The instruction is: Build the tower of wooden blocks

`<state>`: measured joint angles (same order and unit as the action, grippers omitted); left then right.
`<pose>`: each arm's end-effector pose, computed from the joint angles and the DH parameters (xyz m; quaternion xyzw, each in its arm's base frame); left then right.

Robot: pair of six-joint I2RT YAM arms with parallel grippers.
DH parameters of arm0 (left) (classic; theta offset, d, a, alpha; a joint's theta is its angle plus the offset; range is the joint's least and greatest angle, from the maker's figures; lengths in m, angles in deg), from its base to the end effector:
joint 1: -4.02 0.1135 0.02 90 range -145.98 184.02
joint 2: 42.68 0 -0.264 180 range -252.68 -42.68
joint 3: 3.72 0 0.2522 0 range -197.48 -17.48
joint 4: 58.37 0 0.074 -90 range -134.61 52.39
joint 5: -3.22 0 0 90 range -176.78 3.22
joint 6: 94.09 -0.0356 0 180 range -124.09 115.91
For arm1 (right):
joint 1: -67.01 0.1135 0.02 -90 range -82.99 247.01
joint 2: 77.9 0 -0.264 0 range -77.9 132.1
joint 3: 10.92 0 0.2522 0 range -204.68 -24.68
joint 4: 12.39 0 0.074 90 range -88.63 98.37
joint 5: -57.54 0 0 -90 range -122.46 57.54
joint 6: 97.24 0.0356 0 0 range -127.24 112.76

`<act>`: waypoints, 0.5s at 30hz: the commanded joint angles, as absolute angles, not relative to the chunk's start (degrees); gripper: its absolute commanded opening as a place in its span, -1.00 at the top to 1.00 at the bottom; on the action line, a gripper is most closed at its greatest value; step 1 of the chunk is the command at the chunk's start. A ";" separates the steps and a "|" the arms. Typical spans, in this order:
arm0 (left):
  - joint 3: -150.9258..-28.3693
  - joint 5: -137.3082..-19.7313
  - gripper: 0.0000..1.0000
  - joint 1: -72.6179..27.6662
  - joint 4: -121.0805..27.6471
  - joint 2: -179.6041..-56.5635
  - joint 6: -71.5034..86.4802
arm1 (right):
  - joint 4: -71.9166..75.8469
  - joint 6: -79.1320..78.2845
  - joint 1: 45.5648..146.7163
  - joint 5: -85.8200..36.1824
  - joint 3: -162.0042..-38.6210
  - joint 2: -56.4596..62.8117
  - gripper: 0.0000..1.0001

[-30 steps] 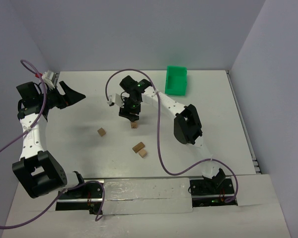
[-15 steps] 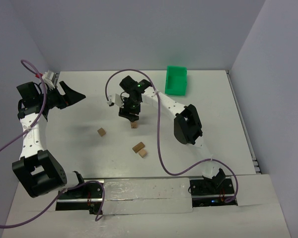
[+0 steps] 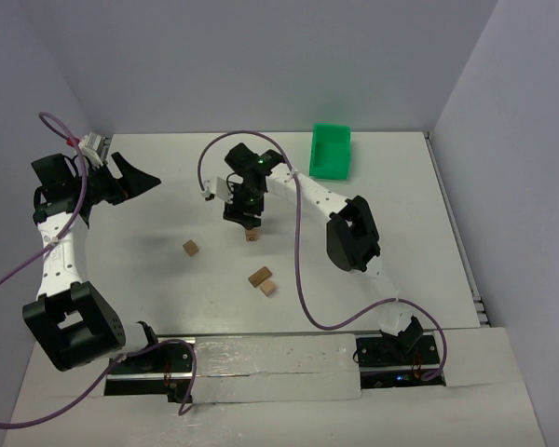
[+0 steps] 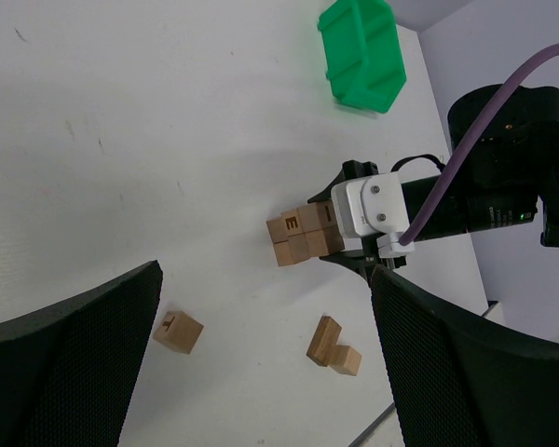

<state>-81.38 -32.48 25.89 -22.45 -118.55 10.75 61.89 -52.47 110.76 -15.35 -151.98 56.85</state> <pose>0.2763 0.0797 0.3242 -0.0447 0.8135 -0.3768 0.4408 0.3518 0.3513 0.2286 -0.7005 0.6725 0.1436 0.1908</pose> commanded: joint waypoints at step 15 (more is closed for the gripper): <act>-83.04 -31.06 -0.98 26.43 -24.93 -118.18 11.03 | 61.40 -52.94 111.31 -15.50 -150.63 53.94 -0.99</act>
